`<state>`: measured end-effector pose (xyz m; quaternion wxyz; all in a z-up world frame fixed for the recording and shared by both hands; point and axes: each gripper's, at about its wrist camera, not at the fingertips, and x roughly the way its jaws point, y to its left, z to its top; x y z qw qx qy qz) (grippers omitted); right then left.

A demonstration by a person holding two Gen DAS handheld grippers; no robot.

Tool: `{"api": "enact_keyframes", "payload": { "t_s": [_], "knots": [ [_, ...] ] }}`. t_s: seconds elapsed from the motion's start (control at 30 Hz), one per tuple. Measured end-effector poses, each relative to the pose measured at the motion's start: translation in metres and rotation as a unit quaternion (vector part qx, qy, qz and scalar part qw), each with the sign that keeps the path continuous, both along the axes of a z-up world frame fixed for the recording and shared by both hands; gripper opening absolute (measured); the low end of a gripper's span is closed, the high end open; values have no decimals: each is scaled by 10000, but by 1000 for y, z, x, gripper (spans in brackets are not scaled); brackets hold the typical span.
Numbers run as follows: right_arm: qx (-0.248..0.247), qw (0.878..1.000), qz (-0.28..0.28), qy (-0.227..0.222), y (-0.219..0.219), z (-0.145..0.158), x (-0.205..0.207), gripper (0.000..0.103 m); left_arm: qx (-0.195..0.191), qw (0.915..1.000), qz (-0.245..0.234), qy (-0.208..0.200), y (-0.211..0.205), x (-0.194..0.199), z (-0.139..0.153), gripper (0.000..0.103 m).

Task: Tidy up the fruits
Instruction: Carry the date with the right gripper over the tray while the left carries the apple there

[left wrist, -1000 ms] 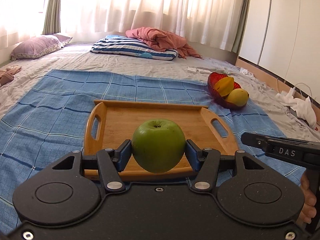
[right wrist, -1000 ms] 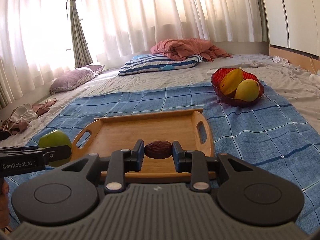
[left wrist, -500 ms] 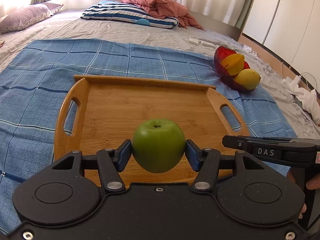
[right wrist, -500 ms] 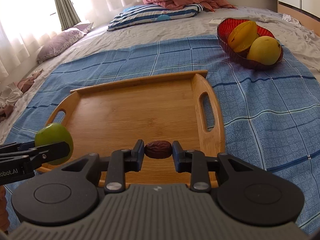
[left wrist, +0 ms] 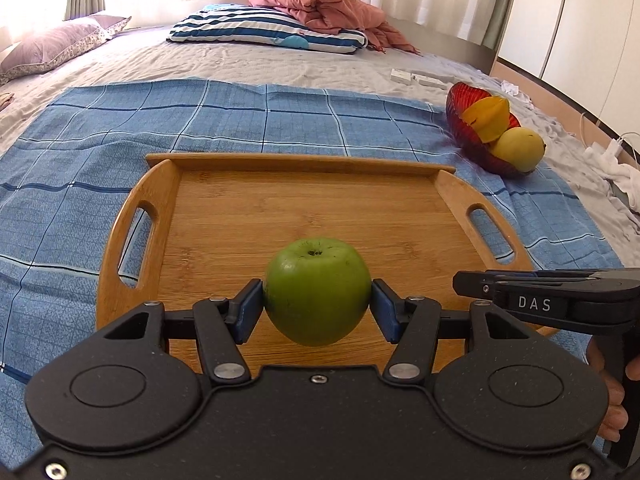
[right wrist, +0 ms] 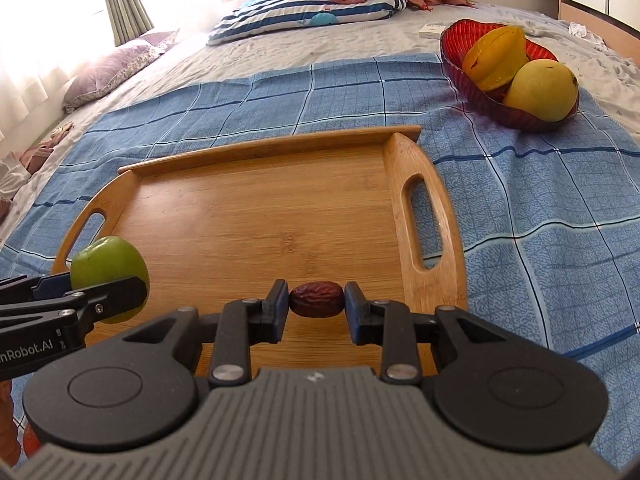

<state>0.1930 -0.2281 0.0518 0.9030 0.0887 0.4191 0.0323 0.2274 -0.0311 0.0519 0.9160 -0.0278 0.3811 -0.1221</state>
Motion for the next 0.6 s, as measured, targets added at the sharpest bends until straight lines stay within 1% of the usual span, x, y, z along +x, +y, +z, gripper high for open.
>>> {"api": "enact_keyframes", "payload": {
  "t_s": [0.23,0.6],
  "knots": [
    [-91,10000,-28,1,0,-3,6,35,109,9999,63,-14,-3,8,-8,55],
    [-199,9998,-25,50,0,-8,12,36,104,9999,90,45,-4,14,-16,55]
  ]
}}
